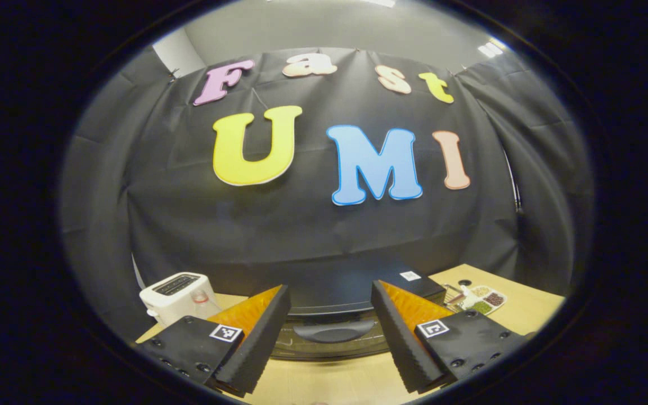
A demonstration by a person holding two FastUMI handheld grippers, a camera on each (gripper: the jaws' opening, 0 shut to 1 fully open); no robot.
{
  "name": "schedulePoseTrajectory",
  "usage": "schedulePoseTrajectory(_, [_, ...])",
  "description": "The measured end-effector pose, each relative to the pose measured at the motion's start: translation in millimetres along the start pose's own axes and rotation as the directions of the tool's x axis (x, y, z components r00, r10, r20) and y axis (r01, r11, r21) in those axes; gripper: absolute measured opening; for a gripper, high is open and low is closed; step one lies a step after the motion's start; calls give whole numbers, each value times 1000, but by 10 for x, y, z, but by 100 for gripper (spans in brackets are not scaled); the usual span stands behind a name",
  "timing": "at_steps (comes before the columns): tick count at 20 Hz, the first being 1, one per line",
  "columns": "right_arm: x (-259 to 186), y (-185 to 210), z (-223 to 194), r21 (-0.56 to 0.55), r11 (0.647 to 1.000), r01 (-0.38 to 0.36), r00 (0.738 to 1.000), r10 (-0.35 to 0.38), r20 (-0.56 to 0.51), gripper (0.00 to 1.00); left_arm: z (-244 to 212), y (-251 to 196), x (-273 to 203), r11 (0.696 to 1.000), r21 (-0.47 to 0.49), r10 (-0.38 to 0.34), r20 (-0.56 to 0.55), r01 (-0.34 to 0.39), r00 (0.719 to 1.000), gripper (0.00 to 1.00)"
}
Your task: Open the electric oven with the left hand, put the food in, and close the electric oven.
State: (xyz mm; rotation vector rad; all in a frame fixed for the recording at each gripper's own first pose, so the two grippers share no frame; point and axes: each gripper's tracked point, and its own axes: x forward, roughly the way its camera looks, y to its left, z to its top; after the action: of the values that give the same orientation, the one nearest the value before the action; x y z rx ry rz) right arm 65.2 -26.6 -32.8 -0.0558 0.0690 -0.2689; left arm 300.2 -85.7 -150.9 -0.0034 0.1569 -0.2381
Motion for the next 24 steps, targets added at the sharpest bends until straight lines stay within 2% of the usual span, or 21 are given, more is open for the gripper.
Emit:
schedulePoseTrajectory(1, [-1, -12, -16, -2, 1000, 15, 1000, -15, -9, 96, -58, -27, 81, 1000, -5, -9, -12, 9, 1000, 100])
schedulePoseTrajectory(4, [6, -51, -84, -7, 999, 49, 998, -49, -30, 97, -271, -60, 270, 1000, -12, -19, -44, 19, 999, 97])
schedulePoseTrajectory(5, [2, -48, -88, -8, 999, 54, 998, -54, -36, 97, -341, -61, 331, 1000, -11, -19, -57, 18, 998, 100])
schedulePoseTrajectory(6, [-3, -52, -100, -11, 998, 57, 997, -58, -41, 97, -406, -50, 382, 1000, -10, -17, -67, 16, 998, 97])
schedulePoseTrajectory(9, [12, -31, -71, -27, 997, 66, 997, -67, -43, 96, -538, -25, 524, 1000, -14, -9, -86, 8, 996, 100])
schedulePoseTrajectory(11, [43, 5, -45, -35, 997, 68, 997, -70, -41, 96, -630, 4, 575, 1000, -15, -3, -96, 1, 995, 97])
schedulePoseTrajectory(12, [31, -2, -28, -37, 997, 70, 997, -72, -34, 96, -678, 21, 599, 1000, -16, 3, -102, -5, 995, 100])
schedulePoseTrajectory(14, [25, -4, -4, -46, 996, 73, 997, -74, -24, 97, -755, 17, 637, 1000, -26, 3, -118, -7, 993, 97])
schedulePoseTrajectory(15, [18, -7, -1, -51, 996, 72, 997, -73, -25, 97, -779, 22, 623, 1000, -25, 5, -125, -8, 992, 100])
schedulePoseTrajectory(20, [25, 6, -6, -53, 997, 61, 998, -63, -31, 96, -809, 19, 658, 999, -27, 15, -114, -18, 993, 98])
schedulePoseTrajectory(22, [23, 19, -3, -56, 997, 51, 998, -52, -28, 97, -806, 24, 631, 999, -28, 18, -109, -21, 994, 100])
schedulePoseTrajectory(23, [25, 33, 1, -57, 997, 43, 999, -45, -27, 97, -804, 25, 613, 999, -28, 18, -106, -21, 994, 97])
schedulePoseTrajectory(24, [32, 41, -7, -59, 998, 37, 999, -39, -26, 97, -825, 9, 591, 999, -28, 19, -109, -22, 994, 100])
